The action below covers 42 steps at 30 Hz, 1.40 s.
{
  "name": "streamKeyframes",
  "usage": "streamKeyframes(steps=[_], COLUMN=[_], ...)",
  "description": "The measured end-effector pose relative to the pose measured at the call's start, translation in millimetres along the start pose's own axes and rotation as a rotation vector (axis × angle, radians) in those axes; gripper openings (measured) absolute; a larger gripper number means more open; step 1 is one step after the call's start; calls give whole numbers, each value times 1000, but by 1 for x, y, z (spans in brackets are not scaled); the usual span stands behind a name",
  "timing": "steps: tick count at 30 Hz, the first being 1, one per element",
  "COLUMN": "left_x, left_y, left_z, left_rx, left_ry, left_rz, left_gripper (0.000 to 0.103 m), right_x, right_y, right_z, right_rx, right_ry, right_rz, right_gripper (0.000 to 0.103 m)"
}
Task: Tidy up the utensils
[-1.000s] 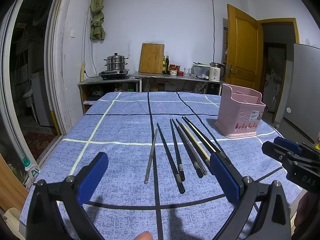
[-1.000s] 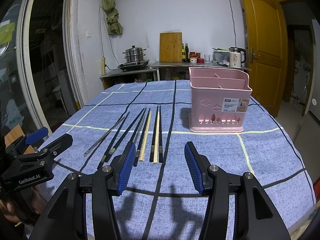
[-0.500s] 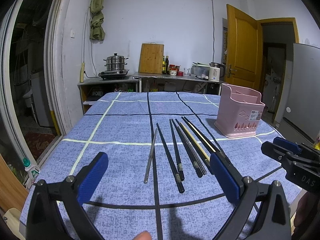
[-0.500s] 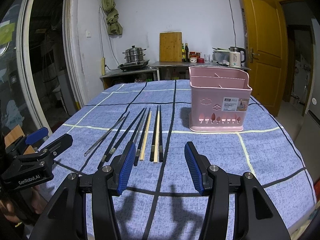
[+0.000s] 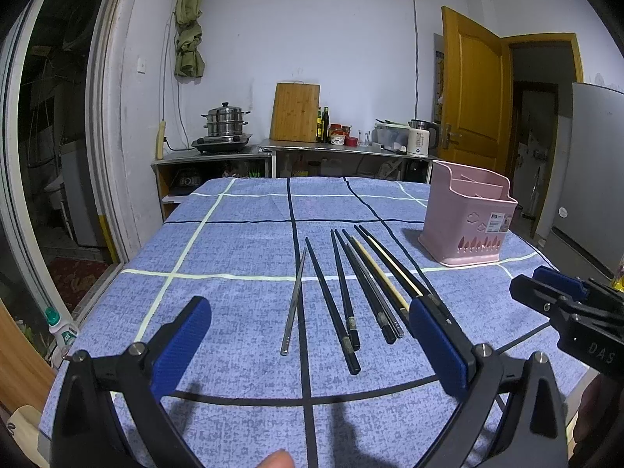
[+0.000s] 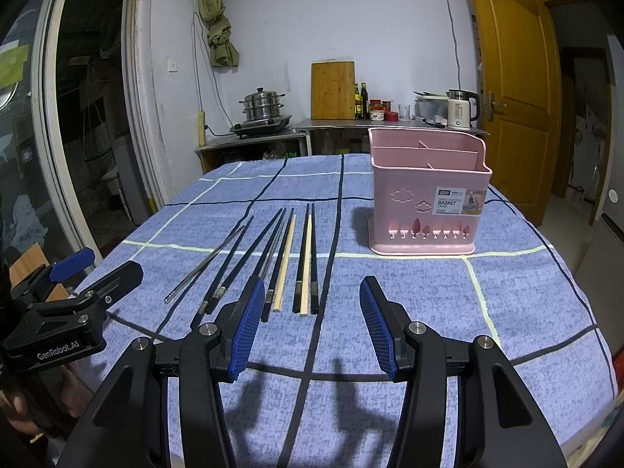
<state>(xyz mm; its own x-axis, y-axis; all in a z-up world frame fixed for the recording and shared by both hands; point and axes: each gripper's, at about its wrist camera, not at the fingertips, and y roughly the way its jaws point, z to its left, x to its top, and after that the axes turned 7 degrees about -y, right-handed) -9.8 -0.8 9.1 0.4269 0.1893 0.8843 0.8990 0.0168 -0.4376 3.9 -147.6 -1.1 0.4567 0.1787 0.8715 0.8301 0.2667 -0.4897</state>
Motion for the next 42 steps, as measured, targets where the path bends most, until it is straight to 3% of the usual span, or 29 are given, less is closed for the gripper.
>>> streamKeyframes(steps=[14, 24, 31, 37, 42], left_x=[1, 10, 22, 22, 24], left_y=[8, 65, 118, 163, 173], left_z=[6, 29, 35, 43, 38], left_rx=[1, 35, 11, 0, -22], left_ry=[-11, 22, 21, 21, 48], left_rz=[22, 173, 320, 471, 479], left_gripper=[103, 103, 92, 70, 67], right_x=[1, 15, 29, 38, 43], right_y=[4, 42, 82, 123, 149], right_z=[0, -2, 2, 9, 14], right_rx=[7, 53, 120, 188, 222], right_ry=[-5, -21, -43, -18, -4], right_rz=[16, 87, 162, 244, 283], right_gripper=[52, 52, 52, 31, 16])
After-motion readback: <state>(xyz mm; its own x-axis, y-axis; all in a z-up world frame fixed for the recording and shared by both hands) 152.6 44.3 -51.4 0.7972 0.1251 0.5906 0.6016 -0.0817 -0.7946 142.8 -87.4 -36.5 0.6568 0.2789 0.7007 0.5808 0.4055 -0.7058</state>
